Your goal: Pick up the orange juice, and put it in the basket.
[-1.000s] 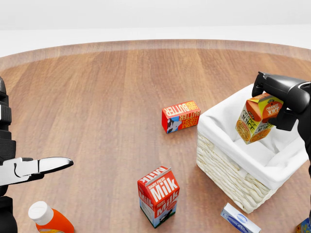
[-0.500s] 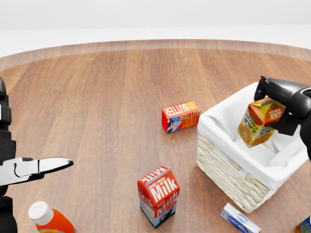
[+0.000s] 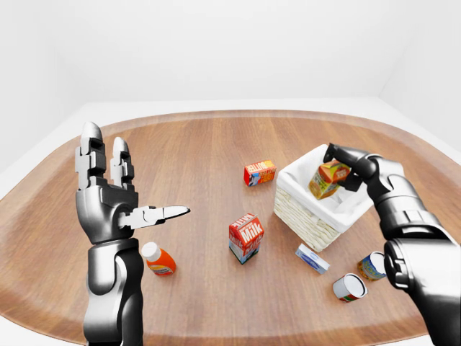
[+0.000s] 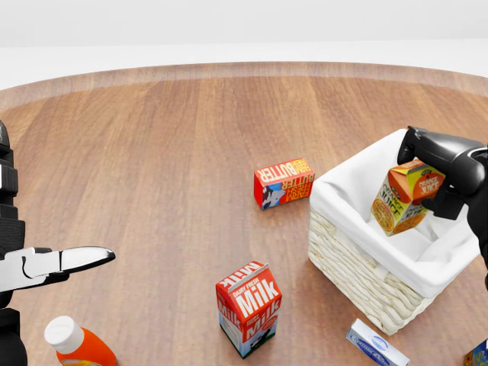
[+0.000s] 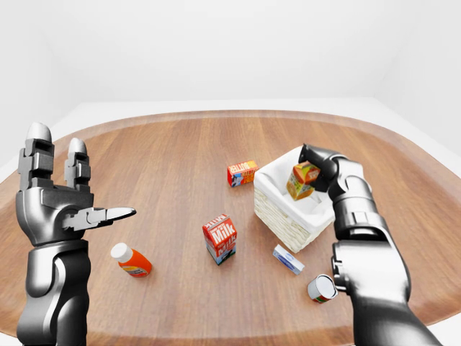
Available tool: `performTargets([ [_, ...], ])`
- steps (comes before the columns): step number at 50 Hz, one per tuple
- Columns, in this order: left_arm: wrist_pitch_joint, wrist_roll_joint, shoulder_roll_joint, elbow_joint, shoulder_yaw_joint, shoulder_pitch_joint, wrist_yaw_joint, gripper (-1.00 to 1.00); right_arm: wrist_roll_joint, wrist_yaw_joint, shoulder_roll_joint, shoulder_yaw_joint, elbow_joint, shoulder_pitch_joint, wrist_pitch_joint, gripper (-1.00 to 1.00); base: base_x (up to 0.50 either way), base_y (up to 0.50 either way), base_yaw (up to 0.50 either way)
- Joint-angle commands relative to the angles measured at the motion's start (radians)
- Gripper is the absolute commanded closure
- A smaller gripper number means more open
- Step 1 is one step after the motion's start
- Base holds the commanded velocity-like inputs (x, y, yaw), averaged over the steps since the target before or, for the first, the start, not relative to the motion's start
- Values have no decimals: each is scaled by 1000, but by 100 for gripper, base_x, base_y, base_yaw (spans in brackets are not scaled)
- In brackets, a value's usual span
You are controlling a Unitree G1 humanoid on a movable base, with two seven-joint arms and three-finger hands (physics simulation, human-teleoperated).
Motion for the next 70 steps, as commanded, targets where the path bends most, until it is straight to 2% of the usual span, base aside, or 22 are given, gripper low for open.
performTargets([
  [1, 0, 0, 0, 0, 0, 0, 0, -100, -34, -77, 1, -11, 9, 1, -13, 100, 0, 0, 0],
  [45, 0, 0, 0, 0, 0, 0, 0, -100, -49, -235, 26, 16, 110, 38, -21, 100, 0, 0, 0],
  [50, 0, 0, 0, 0, 0, 0, 0, -100, -52, -240, 26, 18, 107, 42, -11, 100, 0, 0, 0],
  [51, 0, 0, 0, 0, 0, 0, 0, -100, -52, -241, 26, 18, 107, 42, -12, 79, 0, 0, 0],
  [52, 0, 0, 0, 0, 0, 0, 0, -100, -54, -245, 23, 18, 108, 42, -9, -45, 0, 0, 0],
  [53, 0, 0, 0, 0, 0, 0, 0, -100, -55, -245, 22, 18, 108, 42, -9, -100, 0, 0, 0],
  [70, 0, 0, 0, 0, 0, 0, 0, -100, -60, -251, 21, 17, 99, 46, -13, -100, 0, 0, 0],
])
